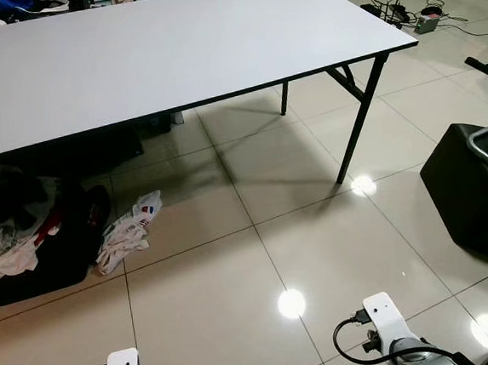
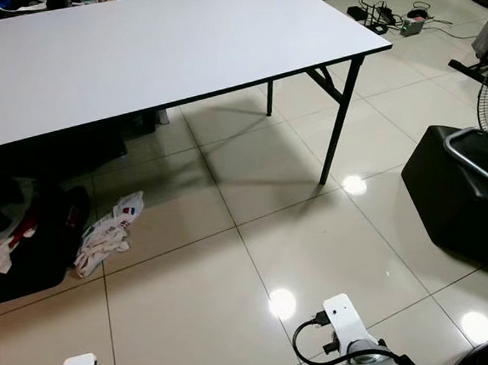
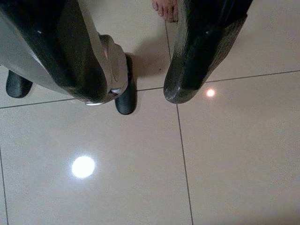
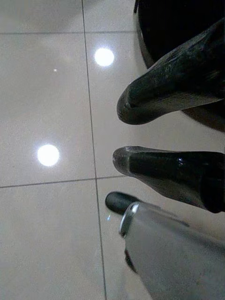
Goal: Setting the table
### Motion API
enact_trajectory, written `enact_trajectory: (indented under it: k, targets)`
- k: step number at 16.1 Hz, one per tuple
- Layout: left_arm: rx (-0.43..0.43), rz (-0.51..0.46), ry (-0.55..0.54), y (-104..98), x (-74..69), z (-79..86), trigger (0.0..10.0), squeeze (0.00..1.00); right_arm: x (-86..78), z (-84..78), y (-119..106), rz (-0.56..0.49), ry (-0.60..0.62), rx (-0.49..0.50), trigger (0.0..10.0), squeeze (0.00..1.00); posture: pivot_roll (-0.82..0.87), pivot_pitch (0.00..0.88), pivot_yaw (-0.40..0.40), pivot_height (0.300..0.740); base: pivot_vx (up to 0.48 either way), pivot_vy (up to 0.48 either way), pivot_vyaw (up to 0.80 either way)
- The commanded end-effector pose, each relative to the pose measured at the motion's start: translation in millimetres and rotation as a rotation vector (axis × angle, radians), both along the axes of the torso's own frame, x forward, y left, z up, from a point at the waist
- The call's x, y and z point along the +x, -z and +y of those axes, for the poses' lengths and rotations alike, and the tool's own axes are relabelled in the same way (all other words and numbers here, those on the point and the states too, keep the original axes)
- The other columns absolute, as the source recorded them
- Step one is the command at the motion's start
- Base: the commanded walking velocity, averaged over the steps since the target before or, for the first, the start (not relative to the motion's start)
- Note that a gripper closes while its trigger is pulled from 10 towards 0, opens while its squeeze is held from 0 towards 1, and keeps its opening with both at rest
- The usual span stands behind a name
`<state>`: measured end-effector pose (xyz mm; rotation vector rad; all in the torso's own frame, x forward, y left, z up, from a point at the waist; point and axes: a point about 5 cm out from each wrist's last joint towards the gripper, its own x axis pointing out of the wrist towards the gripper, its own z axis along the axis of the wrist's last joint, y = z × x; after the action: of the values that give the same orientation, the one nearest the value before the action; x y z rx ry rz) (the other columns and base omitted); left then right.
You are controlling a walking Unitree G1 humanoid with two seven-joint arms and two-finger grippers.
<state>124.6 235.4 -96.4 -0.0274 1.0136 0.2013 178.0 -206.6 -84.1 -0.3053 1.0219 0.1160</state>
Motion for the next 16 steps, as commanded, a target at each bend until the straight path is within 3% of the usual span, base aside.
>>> enact_trajectory:
  k: [1,3,6,16]
  targets:
    - [-0.012,0.008,-0.002,1.0,-2.8,-0.5,10.0,0.0,2.8,-0.1,-1.6,-0.015,0.008,0.027,10.0,0.0,-0.08,0.036,-0.008,0.74,0.315,0.0,0.77]
    - [-0.022,0.001,-0.004,1.0,-2.9,-0.8,10.0,0.0,4.5,2.0,-2.6,-0.037,0.038,0.082,10.0,0.0,-0.07,0.044,-0.009,0.74,0.375,0.0,0.38]
    - [-0.028,-0.002,-0.007,1.1,-3.3,-1.2,10.0,0.0,5.3,1.4,-3.1,-0.034,0.024,0.079,10.0,0.0,-0.07,0.047,-0.009,0.74,0.4,0.0,0.53]
    - [-0.044,-0.012,-0.002,0.9,0.3,-5.4,10.0,0.0,2.4,1.1,-1.0,-0.006,0.02,0.037,10.0,0.0,-0.09,0.043,-0.007,0.74,0.408,0.0,0.0]
